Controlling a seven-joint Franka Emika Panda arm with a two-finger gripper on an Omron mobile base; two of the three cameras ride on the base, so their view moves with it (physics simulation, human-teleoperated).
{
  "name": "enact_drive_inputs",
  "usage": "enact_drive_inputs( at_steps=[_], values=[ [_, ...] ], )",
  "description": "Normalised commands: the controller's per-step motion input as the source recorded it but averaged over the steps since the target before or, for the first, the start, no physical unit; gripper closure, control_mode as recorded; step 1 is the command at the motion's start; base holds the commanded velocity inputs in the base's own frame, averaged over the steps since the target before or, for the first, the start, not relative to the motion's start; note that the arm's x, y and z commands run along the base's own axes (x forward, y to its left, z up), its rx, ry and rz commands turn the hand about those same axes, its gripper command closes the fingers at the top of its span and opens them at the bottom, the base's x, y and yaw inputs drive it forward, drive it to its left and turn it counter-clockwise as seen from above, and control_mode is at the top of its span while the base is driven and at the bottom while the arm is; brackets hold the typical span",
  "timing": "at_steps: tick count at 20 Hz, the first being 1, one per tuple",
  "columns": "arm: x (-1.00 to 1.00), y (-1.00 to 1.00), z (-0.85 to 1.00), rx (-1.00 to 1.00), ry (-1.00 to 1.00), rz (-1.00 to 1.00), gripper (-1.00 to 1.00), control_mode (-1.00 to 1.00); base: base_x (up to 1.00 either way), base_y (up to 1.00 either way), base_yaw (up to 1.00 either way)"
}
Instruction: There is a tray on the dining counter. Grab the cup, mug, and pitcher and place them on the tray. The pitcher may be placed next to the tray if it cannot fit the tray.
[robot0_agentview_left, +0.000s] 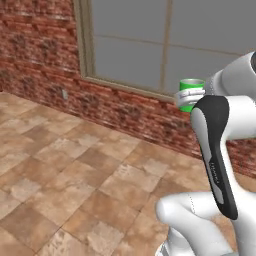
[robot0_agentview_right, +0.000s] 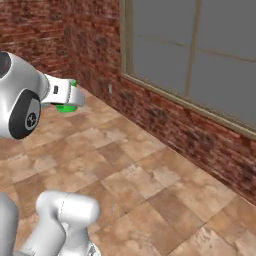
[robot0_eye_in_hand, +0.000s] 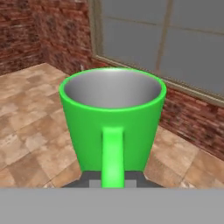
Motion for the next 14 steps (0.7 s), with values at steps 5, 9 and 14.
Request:
enact_drive_inputs(
  at_steps=[5,9,14],
  values=[
    [0.0,0.0,0.0,0.0,0.0,0.0,1.0,1.0,0.44,0.0,0.88],
    [0.0,0.0,0.0,0.0,0.0,0.0,1.0,1.0,0.91,-0.41,0.65],
    [0.0,0.0,0.0,0.0,0.0,0.0,1.0,1.0,0.99,-0.64,0.53]
  ],
)
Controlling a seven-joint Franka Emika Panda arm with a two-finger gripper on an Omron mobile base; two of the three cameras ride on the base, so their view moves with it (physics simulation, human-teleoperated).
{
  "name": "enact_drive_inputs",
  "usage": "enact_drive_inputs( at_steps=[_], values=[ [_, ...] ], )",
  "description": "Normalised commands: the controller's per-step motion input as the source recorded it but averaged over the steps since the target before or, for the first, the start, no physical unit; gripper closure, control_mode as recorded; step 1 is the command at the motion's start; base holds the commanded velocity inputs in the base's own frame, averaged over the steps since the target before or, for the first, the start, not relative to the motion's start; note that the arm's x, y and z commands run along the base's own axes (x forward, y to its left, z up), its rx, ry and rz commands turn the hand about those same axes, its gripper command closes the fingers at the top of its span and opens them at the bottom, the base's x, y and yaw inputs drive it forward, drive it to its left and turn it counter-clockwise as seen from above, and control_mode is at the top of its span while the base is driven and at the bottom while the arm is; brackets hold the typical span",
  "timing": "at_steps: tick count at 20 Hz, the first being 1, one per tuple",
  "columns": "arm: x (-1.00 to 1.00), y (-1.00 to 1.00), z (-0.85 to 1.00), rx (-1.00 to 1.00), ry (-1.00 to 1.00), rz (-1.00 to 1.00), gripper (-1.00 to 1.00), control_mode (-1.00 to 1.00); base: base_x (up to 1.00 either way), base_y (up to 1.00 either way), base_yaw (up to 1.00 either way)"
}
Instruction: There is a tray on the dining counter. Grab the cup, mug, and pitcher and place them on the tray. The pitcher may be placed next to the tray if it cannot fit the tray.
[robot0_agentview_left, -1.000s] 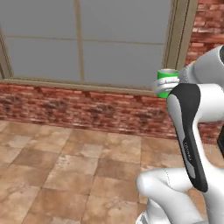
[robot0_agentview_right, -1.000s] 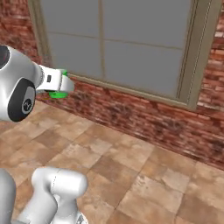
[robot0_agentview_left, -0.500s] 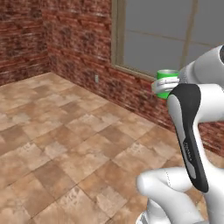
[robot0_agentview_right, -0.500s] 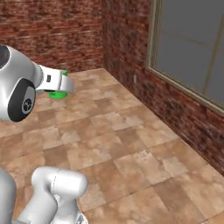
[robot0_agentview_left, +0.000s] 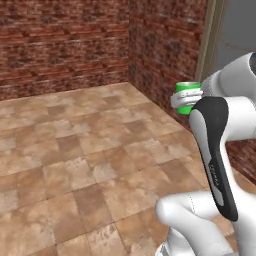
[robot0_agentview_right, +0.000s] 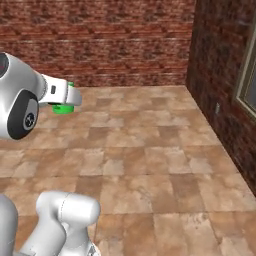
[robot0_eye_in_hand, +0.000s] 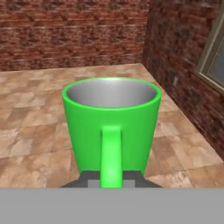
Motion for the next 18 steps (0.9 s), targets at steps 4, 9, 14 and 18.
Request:
enact_drive_inputs(
  at_steps=[4,9,14,18],
  values=[
    [0.0,0.0,0.0,0.0,0.0,0.0,1.0,1.0,1.0,-0.51,0.49],
    [0.0,0.0,0.0,0.0,0.0,0.0,1.0,1.0,1.0,-0.33,0.47],
    [0.0,0.0,0.0,0.0,0.0,0.0,1.0,1.0,1.0,0.0,0.47],
    [0.0,0.0,0.0,0.0,0.0,0.0,1.0,1.0,1.0,0.0,0.44]
  ],
)
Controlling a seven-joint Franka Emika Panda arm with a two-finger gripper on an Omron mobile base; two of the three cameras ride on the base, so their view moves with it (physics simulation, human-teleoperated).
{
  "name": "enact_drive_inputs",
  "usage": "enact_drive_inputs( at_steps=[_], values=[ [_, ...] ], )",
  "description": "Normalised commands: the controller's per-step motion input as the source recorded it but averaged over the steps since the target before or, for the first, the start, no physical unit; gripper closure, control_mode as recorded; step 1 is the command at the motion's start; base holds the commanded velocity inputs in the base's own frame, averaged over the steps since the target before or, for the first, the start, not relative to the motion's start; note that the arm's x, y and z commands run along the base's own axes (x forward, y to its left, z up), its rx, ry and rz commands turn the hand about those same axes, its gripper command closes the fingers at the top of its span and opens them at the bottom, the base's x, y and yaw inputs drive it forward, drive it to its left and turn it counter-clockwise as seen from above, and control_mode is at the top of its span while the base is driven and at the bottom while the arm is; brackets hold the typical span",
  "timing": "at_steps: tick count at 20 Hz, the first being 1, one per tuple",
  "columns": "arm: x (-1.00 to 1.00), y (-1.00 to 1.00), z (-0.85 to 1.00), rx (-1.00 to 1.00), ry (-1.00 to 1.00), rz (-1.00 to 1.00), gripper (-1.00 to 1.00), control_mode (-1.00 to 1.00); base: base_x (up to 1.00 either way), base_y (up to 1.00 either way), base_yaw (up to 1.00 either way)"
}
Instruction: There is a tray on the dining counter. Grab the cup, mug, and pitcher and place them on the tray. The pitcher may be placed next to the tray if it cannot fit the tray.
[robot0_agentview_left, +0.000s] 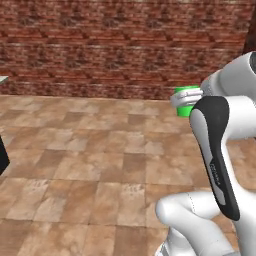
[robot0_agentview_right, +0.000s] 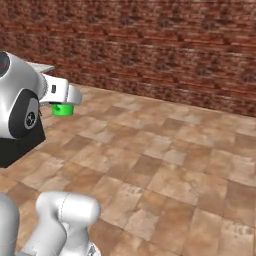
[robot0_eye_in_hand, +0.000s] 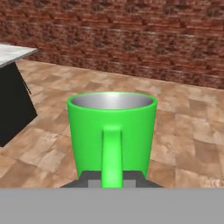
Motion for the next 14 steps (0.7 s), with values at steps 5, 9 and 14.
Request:
enact_drive_inputs(
  at_steps=[5,9,14],
  values=[
    [0.0,0.0,0.0,0.0,0.0,0.0,1.0,1.0,1.0,0.0,0.37],
    [0.0,0.0,0.0,0.0,0.0,0.0,1.0,1.0,1.0,-0.12,0.27],
    [0.0,0.0,0.0,0.0,0.0,0.0,1.0,1.0,0.88,-0.3,0.15]
  ],
)
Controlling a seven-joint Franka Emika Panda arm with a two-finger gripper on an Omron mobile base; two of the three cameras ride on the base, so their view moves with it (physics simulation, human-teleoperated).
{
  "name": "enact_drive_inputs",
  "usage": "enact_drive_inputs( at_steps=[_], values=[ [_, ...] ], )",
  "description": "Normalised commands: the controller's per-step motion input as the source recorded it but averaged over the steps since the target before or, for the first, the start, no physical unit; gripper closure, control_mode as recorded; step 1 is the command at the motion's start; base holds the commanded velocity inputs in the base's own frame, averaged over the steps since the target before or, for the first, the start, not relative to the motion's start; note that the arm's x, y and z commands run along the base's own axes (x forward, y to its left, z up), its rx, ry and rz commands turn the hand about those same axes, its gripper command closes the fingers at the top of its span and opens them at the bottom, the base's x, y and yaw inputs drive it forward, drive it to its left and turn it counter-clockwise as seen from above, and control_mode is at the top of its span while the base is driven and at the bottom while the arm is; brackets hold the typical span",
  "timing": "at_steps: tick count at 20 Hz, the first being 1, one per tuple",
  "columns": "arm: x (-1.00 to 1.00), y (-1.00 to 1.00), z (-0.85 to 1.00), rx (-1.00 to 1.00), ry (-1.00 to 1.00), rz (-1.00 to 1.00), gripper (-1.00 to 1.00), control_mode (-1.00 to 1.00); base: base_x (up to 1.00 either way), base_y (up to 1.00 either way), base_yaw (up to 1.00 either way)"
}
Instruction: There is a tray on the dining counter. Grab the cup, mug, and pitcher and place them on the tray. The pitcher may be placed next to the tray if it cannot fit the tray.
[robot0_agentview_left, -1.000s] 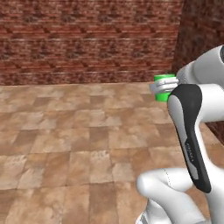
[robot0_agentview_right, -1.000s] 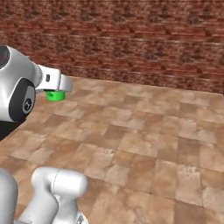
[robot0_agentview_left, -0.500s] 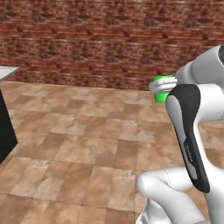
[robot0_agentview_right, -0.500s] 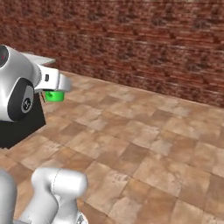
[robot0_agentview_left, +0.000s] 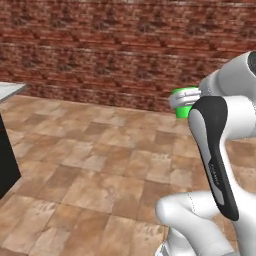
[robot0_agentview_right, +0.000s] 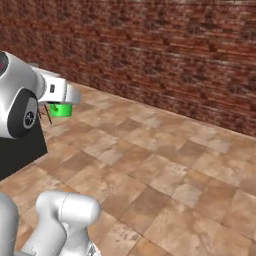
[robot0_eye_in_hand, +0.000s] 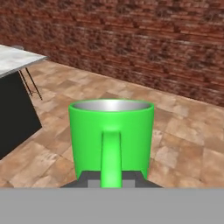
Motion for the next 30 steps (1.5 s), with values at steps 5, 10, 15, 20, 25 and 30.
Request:
enact_drive_inputs(
  at_steps=[5,10,15,20,25,30],
  values=[
    [0.0,0.0,0.0,0.0,0.0,0.0,1.0,1.0,0.97,-0.53,0.11],
    [0.0,0.0,0.0,0.0,0.0,0.0,1.0,1.0,0.98,-0.58,0.13],
    [0.0,0.0,0.0,0.0,0.0,0.0,1.0,1.0,0.92,-0.55,0.15],
    [0.0,0.0,0.0,0.0,0.0,0.0,1.0,1.0,0.81,-0.54,0.16],
    [0.0,0.0,0.0,0.0,0.0,0.0,1.0,1.0,0.72,-0.54,0.17],
    [0.0,0.0,0.0,0.0,0.0,0.0,1.0,1.0,0.74,-0.57,0.19]
  ],
)
